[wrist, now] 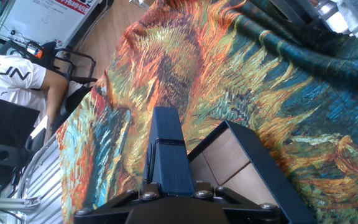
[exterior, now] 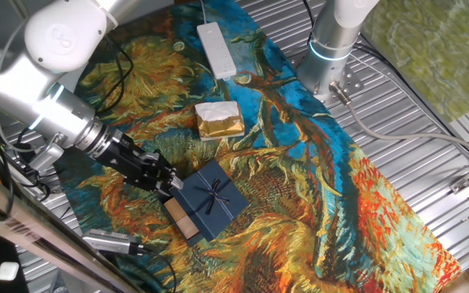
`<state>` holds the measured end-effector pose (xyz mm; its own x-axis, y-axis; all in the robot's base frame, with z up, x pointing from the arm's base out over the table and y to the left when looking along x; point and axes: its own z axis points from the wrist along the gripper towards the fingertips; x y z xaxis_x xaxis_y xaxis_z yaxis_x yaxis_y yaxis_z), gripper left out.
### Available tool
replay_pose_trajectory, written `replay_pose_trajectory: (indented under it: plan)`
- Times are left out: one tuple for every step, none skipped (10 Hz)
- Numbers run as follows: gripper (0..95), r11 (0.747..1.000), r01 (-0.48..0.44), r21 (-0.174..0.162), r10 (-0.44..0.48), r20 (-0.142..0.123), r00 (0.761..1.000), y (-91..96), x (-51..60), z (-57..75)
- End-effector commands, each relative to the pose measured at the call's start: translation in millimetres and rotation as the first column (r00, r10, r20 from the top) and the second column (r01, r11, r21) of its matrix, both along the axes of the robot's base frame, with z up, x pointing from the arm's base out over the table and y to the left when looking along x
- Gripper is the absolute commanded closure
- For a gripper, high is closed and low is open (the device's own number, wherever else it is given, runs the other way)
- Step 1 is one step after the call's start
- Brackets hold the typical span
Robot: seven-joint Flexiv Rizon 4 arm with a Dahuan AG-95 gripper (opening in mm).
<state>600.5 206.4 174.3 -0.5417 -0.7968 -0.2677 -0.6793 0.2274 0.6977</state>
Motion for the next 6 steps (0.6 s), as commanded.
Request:
replay_pose_trajectory:
  plan:
    - [95.0, 1.0, -0.001, 0.005, 0.001, 0.001, 1.0, -0.3, -0.4, 0.5]
    - [95.0, 1.0, -0.003, 0.006, 0.003, 0.007, 1.0, -0.5, -0.3, -0.3]
    - [95.0, 1.0, -0.005, 0.009, 0.005, 0.011, 1.0, -0.6, -0.3, -1.0]
    - [95.0, 1.0, -0.009, 0.013, 0.009, 0.015, 1.0, -0.9, -0.2, -1.9]
    - [95.0, 1.0, -0.008, 0.014, 0.008, 0.014, 1.0, -0.9, -0.2, -1.9]
    - [95.0, 1.0, -0.008, 0.015, 0.007, 0.013, 1.0, -0.9, -0.2, -1.9]
